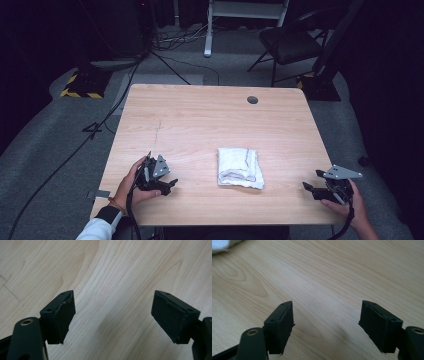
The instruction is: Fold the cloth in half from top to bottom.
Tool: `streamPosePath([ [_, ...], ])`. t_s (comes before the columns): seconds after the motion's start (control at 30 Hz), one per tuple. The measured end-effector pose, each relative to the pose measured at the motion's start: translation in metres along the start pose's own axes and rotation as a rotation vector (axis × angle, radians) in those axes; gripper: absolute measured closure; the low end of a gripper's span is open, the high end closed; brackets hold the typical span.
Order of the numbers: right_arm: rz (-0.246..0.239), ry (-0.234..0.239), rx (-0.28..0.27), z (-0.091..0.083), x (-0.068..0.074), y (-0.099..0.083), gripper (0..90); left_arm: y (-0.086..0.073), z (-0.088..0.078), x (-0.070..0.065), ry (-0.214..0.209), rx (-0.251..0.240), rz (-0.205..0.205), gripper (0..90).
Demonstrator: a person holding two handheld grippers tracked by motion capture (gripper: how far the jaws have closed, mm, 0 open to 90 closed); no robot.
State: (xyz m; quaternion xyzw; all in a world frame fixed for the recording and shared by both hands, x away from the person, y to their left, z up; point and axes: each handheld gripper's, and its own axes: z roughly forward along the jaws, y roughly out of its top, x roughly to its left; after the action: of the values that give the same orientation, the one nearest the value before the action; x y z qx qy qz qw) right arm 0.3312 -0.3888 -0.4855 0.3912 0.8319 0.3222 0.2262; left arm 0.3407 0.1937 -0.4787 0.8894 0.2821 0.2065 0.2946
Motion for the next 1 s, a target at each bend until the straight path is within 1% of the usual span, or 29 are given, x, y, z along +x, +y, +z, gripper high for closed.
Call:
streamPosePath([
  [0.1, 0.025, -0.009, 0.001, -0.002, -0.005, -0.007, 27.8, -0.008, 0.001, 0.005, 0.009, 0.006, -0.008, 20.0],
  [0.27, 0.076, -0.025, -0.005, -0.006, -0.014, -0.017, 27.7, -0.022, -0.001, 0.016, -0.005, 0.006, -0.050, 19.4],
  [0.33, 0.087, -0.031, -0.009, -0.006, -0.016, -0.020, 27.4, -0.029, -0.001, 0.019, -0.005, 0.014, -0.062, 19.1],
  [0.37, 0.093, -0.032, -0.008, -0.007, -0.016, -0.020, 27.4, -0.033, -0.002, 0.021, -0.015, 0.010, -0.078, 18.6],
  [0.4, 0.096, -0.034, -0.009, -0.007, -0.017, -0.022, 27.4, -0.038, -0.002, 0.025, -0.033, -0.003, -0.106, 18.0],
  [0.43, 0.113, -0.035, -0.011, -0.008, -0.018, -0.023, 27.2, -0.041, -0.003, 0.027, -0.040, -0.009, -0.129, 18.0],
  [0.5, 0.133, -0.031, -0.013, -0.008, -0.021, -0.026, 27.2, -0.047, -0.005, 0.030, -0.048, -0.016, -0.153, 17.9],
  [0.57, 0.142, -0.036, -0.014, -0.007, -0.022, -0.029, 27.0, -0.052, -0.006, 0.033, -0.068, -0.025, -0.185, 17.9],
  [0.6, 0.148, -0.030, -0.016, -0.006, -0.023, -0.031, 26.9, -0.055, -0.007, 0.034, -0.088, -0.027, -0.224, 17.9],
  [0.63, 0.159, -0.023, -0.022, -0.006, -0.025, -0.032, 27.0, -0.057, -0.007, 0.034, -0.083, -0.039, -0.231, 18.0],
  [0.67, 0.165, -0.030, -0.024, -0.007, -0.025, -0.032, 27.0, -0.059, -0.009, 0.034, -0.084, -0.037, -0.232, 17.9],
  [0.8, 0.179, -0.029, -0.031, -0.006, -0.025, -0.034, 26.9, -0.063, -0.011, 0.033, -0.066, -0.037, -0.252, 17.7],
  [0.87, 0.191, -0.030, -0.035, -0.006, -0.025, -0.035, 26.3, -0.063, -0.012, 0.033, -0.060, -0.036, -0.249, 17.4],
  [1.0, 0.191, -0.040, -0.036, -0.005, -0.025, -0.034, 25.5, -0.063, -0.012, 0.033, -0.060, -0.036, -0.250, 17.3],
])
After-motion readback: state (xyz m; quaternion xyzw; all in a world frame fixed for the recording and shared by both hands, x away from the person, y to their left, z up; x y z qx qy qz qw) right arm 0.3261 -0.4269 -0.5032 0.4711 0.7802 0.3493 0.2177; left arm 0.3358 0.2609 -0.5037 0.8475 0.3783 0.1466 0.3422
